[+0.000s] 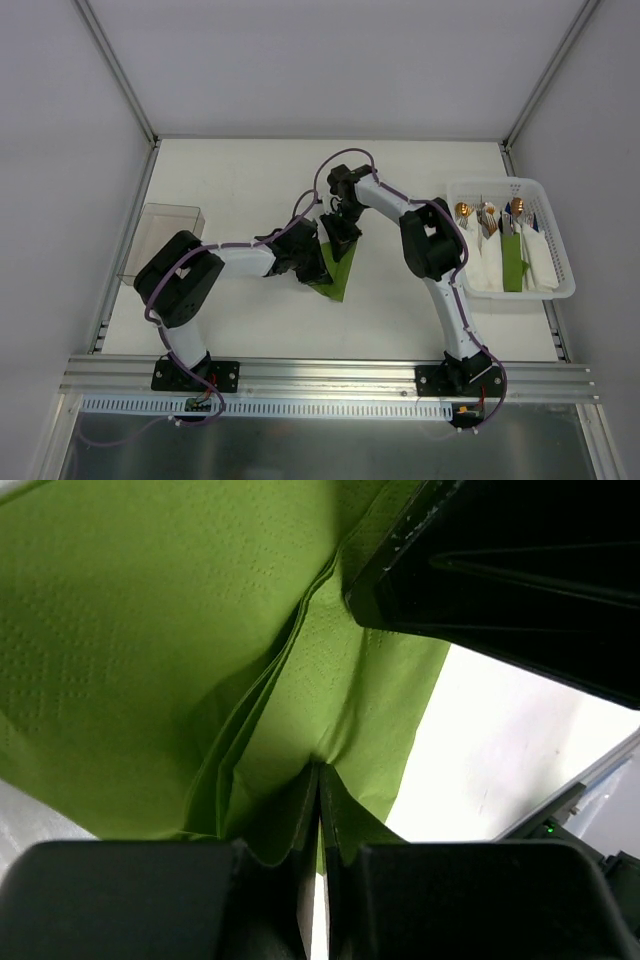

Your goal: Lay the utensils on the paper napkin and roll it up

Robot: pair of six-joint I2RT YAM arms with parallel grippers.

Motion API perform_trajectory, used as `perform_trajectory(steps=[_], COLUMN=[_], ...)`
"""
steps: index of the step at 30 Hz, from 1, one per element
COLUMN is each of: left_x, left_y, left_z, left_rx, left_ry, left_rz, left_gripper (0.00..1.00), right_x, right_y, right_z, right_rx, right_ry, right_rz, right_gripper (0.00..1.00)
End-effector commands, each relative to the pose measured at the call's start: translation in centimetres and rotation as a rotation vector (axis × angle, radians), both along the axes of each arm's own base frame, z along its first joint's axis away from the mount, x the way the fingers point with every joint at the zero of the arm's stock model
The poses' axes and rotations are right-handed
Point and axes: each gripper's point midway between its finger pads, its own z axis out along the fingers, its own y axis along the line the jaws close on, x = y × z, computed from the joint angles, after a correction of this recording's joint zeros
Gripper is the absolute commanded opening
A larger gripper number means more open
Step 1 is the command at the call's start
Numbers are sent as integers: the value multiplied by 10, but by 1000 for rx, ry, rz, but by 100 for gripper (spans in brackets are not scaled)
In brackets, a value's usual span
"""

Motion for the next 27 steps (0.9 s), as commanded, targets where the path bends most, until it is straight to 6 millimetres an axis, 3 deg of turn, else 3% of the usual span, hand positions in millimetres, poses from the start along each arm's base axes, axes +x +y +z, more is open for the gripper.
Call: perform_trajectory(steps=[1,9,15,19,27], left_x=[-22,-29,-27,-26,-27], left_y=[6,20,20,22,24], left_z=[-20,-33,-34,-33,-34], left_rx=[36,59,59,51,43], left_ry=[102,146,147,143,137], left_rz=[-23,-5,-8,-25,-70], left_gripper=[1,0,0,0,0], right_x=[13,30,45,53,42], right_y=[-14,-4,1,-9,-7], right_z=[-15,14,57,69,54], right_rx=[-55,89,303,398,437], right_ry=[-15,-16,14,24,106], right_rz=[-18,-64,-176,-269,-337], right_gripper=[5,19,21,20,18])
